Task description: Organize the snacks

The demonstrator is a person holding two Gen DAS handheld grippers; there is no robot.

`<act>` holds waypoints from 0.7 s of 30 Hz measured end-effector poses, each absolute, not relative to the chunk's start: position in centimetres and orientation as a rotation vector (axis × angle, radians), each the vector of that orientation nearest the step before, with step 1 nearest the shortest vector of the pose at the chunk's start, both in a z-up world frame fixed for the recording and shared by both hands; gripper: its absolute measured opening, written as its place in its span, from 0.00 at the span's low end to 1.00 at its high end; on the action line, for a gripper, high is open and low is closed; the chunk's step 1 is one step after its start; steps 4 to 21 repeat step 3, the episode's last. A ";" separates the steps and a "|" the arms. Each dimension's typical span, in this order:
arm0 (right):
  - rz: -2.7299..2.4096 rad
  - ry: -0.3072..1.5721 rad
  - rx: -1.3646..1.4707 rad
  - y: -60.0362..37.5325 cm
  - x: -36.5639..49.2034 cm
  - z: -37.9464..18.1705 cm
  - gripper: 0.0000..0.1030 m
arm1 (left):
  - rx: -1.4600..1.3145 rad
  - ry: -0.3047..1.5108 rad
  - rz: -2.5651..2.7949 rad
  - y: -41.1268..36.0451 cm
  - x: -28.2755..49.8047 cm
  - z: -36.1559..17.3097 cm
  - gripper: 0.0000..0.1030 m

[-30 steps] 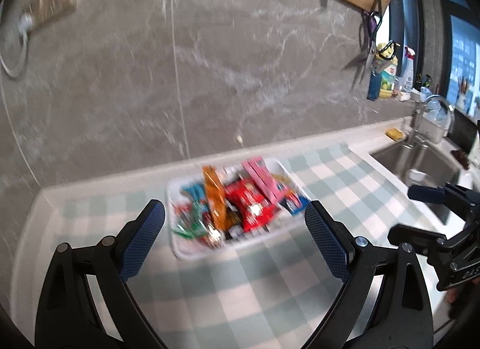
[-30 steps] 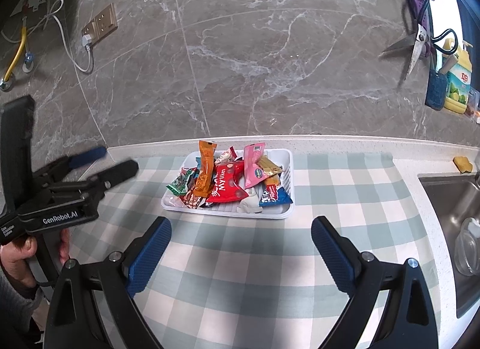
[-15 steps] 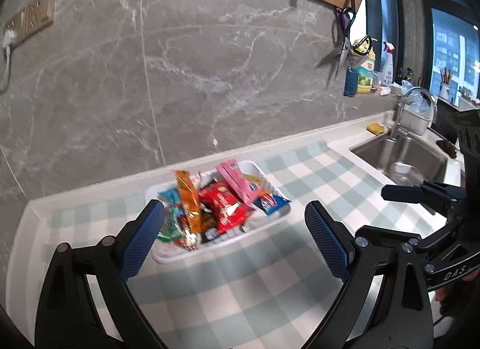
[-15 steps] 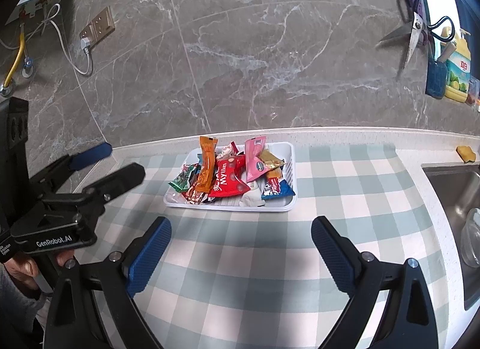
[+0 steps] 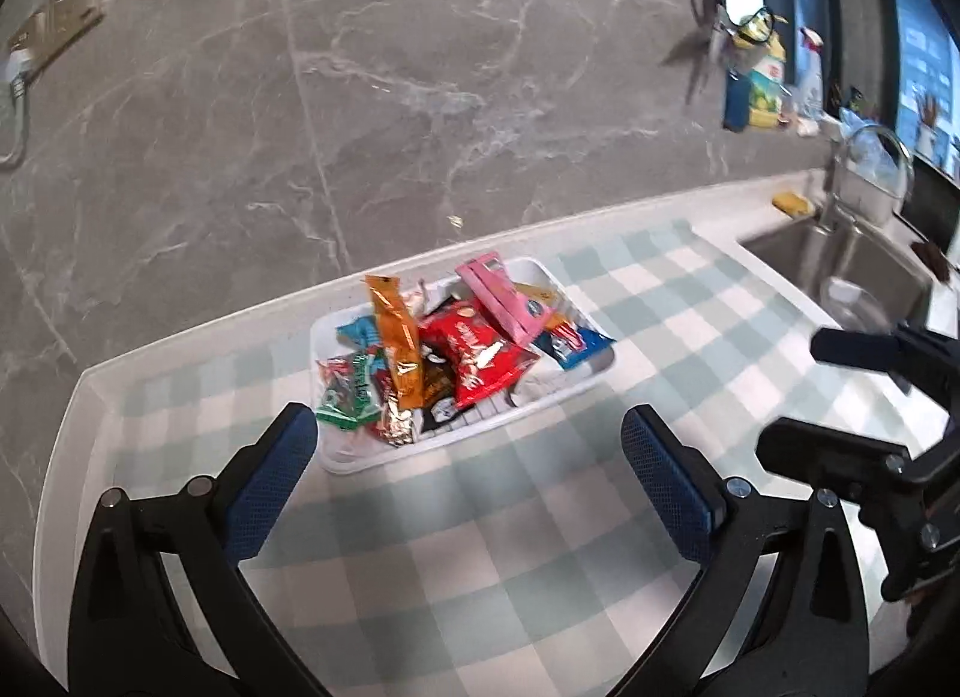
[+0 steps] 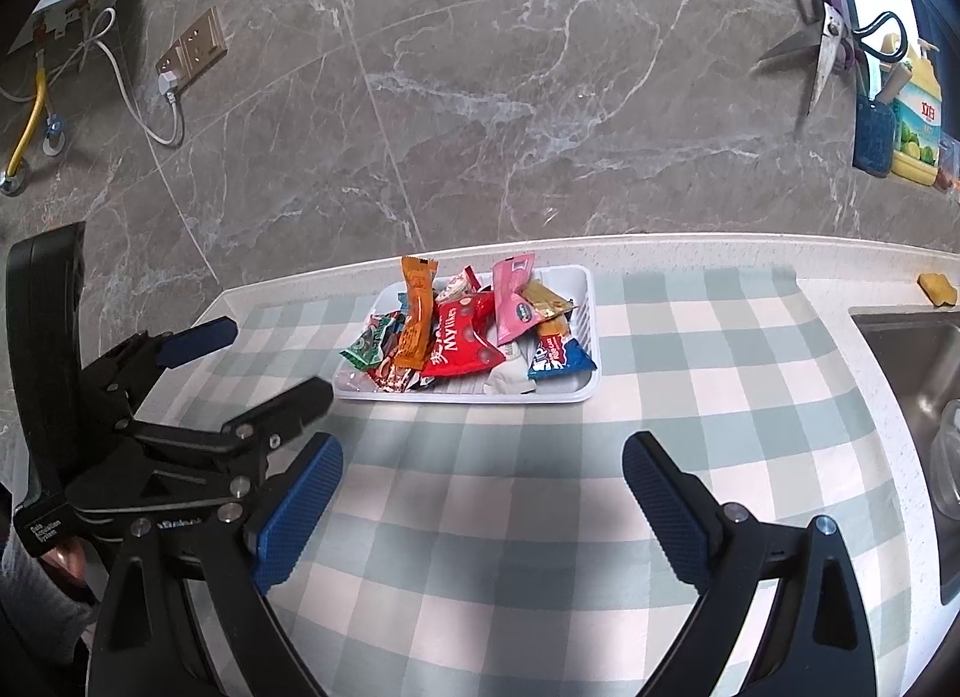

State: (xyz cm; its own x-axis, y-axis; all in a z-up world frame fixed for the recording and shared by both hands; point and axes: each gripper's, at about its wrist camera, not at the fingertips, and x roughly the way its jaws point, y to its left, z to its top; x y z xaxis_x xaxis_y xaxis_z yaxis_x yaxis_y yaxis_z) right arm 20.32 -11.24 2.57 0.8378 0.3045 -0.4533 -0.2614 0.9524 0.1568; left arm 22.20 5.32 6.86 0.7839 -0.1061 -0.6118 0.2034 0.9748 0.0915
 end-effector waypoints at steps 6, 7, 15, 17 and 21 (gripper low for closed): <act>0.295 0.500 0.089 -11.2 20.4 2.3 0.94 | 0.172 0.640 -0.158 5.4 22.2 6.7 1.00; 0.295 0.500 0.089 -11.2 20.4 2.3 0.94 | 0.172 0.640 -0.158 5.4 22.2 6.7 1.00; 0.295 0.500 0.089 -11.2 20.4 2.3 0.94 | 0.172 0.640 -0.158 5.4 22.2 6.7 1.00; 0.295 0.500 0.089 -11.2 20.4 2.3 0.94 | 0.172 0.640 -0.158 5.4 22.2 6.7 1.00; 0.295 0.500 0.089 -11.2 20.4 2.3 0.94 | 0.172 0.640 -0.158 5.4 22.2 6.7 1.00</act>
